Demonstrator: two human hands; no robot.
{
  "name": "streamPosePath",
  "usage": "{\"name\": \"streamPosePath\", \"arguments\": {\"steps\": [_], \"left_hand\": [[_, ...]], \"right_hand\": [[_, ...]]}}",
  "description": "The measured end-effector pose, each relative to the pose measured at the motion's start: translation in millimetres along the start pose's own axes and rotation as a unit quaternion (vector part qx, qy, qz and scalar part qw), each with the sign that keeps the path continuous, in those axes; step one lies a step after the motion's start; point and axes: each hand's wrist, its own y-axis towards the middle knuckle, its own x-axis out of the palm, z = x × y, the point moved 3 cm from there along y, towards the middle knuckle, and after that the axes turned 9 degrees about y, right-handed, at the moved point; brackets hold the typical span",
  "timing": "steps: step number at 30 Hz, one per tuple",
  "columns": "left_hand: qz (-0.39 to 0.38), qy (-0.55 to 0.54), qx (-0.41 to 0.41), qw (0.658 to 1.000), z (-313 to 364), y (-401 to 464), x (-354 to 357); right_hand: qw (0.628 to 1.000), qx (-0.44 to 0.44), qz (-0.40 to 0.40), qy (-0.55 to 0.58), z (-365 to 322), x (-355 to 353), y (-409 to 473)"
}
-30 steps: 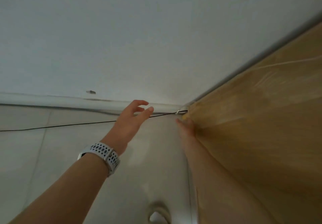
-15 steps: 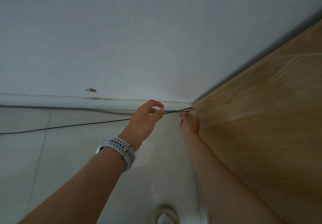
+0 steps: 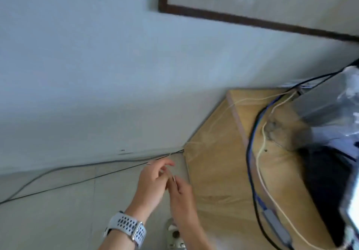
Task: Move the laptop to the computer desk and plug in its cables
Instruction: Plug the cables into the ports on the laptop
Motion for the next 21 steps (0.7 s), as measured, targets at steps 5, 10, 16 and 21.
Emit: {"name": "streamPosePath", "arguments": {"steps": [5, 10, 16, 21], "left_hand": [[-0.052, 0.107, 0.136, 0.984, 117.4, -64.7, -24.0], [-0.072, 0.133, 0.187, 0.971, 192.1, -99.6, -18.7], [-0.068, 0.079, 0.196, 0.975, 245.8, -142.6, 3.2], [-0.034, 0.069, 0.199, 0.977, 269.4, -192.4, 31.4]], "right_hand": [[0.989, -0.103, -0.015, -0.105, -107.9, -65.6, -82.8], [0.982, -0.142, -0.023, -0.124, -168.5, -123.6, -113.4], [0.972, -0.182, -0.072, -0.132, -204.7, -188.7, -147.0], [0.969, -0.212, -0.069, -0.109, -201.8, -246.2, -185.6]]}}
